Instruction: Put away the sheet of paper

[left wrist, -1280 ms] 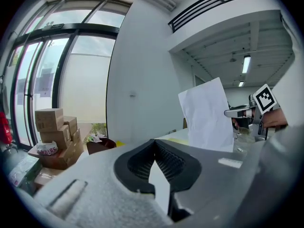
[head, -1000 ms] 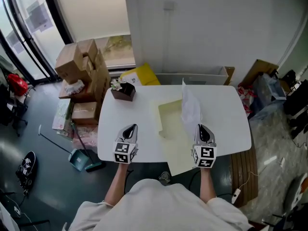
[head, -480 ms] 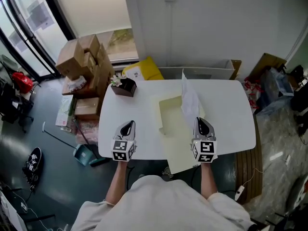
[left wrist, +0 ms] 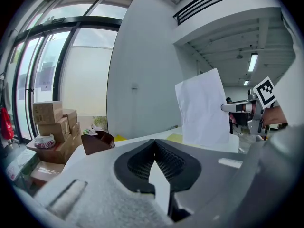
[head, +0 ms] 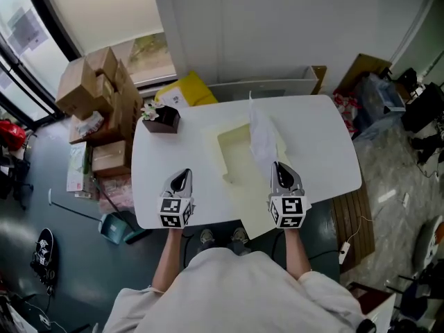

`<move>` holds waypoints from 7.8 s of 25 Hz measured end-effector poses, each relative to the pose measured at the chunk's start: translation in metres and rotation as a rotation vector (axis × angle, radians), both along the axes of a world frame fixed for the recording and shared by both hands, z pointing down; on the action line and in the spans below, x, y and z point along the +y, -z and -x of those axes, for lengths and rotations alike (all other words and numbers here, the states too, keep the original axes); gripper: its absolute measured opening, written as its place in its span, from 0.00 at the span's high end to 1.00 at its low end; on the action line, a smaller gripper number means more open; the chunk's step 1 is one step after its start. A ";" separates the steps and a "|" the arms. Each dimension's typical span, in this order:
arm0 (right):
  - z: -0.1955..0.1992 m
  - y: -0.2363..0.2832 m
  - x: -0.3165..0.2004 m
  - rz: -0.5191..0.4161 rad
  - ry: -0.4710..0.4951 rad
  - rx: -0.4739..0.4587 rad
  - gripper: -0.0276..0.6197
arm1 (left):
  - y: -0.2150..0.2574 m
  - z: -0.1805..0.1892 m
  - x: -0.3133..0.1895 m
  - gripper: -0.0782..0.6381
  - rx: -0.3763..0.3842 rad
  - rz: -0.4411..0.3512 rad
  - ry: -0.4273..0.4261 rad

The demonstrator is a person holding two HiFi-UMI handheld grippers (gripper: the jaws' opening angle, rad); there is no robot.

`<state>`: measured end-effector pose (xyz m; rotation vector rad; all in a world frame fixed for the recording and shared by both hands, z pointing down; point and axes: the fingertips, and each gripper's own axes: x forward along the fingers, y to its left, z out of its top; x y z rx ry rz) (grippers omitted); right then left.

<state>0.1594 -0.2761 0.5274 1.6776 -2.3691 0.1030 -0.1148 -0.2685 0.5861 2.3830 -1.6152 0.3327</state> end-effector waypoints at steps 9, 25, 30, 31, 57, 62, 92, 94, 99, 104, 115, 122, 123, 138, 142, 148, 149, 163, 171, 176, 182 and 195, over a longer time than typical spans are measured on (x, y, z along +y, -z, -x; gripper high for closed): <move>0.015 0.007 0.014 0.003 -0.087 -0.107 0.95 | -0.008 0.015 -0.009 0.88 0.015 0.007 -0.081; -0.046 -0.130 0.040 0.257 -0.447 -1.143 0.95 | -0.016 0.025 -0.016 0.88 -0.003 0.028 -0.130; -0.053 -0.217 0.067 0.432 -0.577 -1.294 0.95 | -0.016 0.026 -0.017 0.88 -0.006 0.031 -0.124; -0.053 -0.229 0.071 0.464 -0.594 -1.299 0.95 | -0.016 0.026 -0.018 0.88 -0.006 0.030 -0.123; -0.038 -0.243 0.003 0.643 -0.528 -1.236 0.95 | -0.026 0.031 -0.022 0.88 -0.008 0.054 -0.047; -0.030 -0.245 -0.015 0.650 -0.527 -1.261 0.95 | -0.028 0.038 -0.024 0.88 -0.012 0.062 -0.027; 0.015 -0.248 -0.136 0.637 -0.510 -1.376 0.95 | -0.036 0.085 -0.014 0.88 -0.050 0.113 0.088; 0.018 -0.248 -0.142 0.630 -0.497 -1.394 0.95 | -0.038 0.087 -0.013 0.88 -0.052 0.119 0.094; 0.031 -0.243 -0.155 0.631 -0.404 -1.425 0.83 | -0.041 0.091 -0.011 0.88 -0.058 0.128 0.106; 0.041 -0.244 -0.152 0.674 -0.309 -1.313 0.72 | -0.043 0.092 -0.010 0.88 -0.058 0.130 0.108; 0.069 -0.238 -0.126 0.738 0.016 -0.624 0.58 | -0.046 0.073 -0.013 0.88 -0.041 0.128 0.061; 0.078 -0.236 -0.110 0.678 0.136 -0.187 0.58 | -0.044 0.065 -0.015 0.88 -0.036 0.120 0.035; 0.077 -0.234 -0.108 0.658 0.136 -0.149 0.59 | -0.043 0.063 -0.016 0.88 -0.035 0.118 0.030; 0.041 -0.176 -0.070 0.437 0.024 -0.065 0.85 | -0.034 0.026 -0.021 0.88 -0.012 0.082 -0.060; 0.023 -0.161 -0.056 0.375 -0.048 -0.078 0.91 | -0.031 0.012 -0.023 0.88 -0.005 0.073 -0.090; -0.005 -0.141 -0.030 0.312 -0.130 -0.082 0.95 | -0.025 -0.010 -0.024 0.88 0.001 0.054 -0.135; -0.008 -0.136 -0.025 0.300 -0.138 -0.083 0.95 | -0.023 -0.012 -0.024 0.88 0.001 0.052 -0.139; -0.031 -0.056 0.015 0.106 -0.172 -0.070 0.96 | -0.006 -0.036 -0.019 0.88 -0.009 0.004 -0.192; -0.029 -0.029 0.029 0.040 -0.170 -0.042 0.96 | 0.006 -0.037 -0.020 0.88 -0.003 -0.024 -0.188; -0.023 -0.023 0.029 0.016 -0.158 -0.014 0.96 | 0.010 -0.038 -0.019 0.88 -0.002 -0.035 -0.186; -0.021 -0.022 0.028 0.017 -0.160 -0.023 0.96 | 0.012 -0.039 -0.017 0.88 -0.001 -0.037 -0.188; -0.017 -0.031 0.027 0.044 -0.166 -0.021 0.96 | 0.013 -0.037 -0.019 0.88 0.004 -0.038 -0.198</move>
